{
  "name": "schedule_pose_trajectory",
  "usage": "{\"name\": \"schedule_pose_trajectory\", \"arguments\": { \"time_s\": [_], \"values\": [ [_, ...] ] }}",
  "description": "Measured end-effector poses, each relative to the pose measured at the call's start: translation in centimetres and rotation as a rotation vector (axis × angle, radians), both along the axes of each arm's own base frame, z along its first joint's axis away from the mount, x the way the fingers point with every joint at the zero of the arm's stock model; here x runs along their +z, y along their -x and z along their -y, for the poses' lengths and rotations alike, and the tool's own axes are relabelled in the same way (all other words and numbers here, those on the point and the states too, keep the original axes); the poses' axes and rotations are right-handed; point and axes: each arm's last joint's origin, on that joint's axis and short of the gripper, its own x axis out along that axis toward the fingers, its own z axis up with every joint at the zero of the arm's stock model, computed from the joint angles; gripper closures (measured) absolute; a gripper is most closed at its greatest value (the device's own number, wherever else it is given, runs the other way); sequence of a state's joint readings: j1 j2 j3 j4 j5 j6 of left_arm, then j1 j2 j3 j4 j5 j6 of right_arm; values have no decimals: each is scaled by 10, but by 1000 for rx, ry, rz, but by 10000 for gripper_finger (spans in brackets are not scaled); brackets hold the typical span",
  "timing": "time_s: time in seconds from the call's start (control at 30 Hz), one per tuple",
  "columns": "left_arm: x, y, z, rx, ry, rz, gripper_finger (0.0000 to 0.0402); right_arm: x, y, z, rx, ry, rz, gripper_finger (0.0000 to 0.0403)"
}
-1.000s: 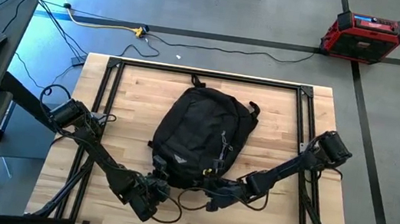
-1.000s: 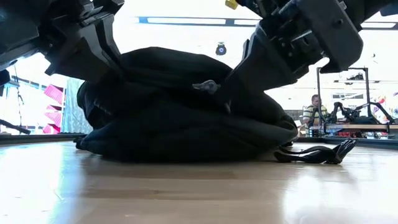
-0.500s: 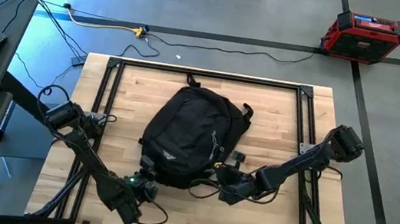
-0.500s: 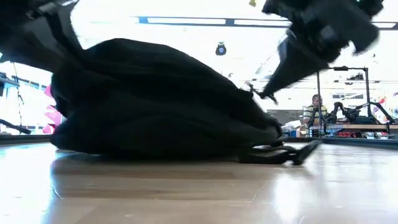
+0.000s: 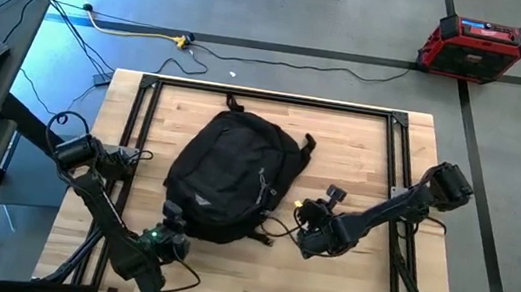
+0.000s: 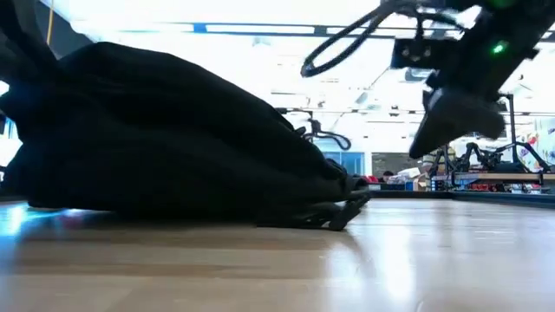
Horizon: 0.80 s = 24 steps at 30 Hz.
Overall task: Unpack backpack
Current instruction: Close the backpack
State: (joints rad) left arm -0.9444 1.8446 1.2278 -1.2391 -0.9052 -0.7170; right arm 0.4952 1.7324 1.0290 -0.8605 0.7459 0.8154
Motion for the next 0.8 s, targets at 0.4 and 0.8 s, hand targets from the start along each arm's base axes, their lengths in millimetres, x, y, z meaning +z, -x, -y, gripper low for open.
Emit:
{"name": "schedule_pose_trajectory", "arguments": {
  "time_s": [0.4,0.8],
  "values": [
    [1,-7,-2,18,38,9,401,23,-51,-29,485,-89,301,384],
    [1,-7,-1,17,43,12,401,24,-75,15,468,-214,315,196]
  ]
}}
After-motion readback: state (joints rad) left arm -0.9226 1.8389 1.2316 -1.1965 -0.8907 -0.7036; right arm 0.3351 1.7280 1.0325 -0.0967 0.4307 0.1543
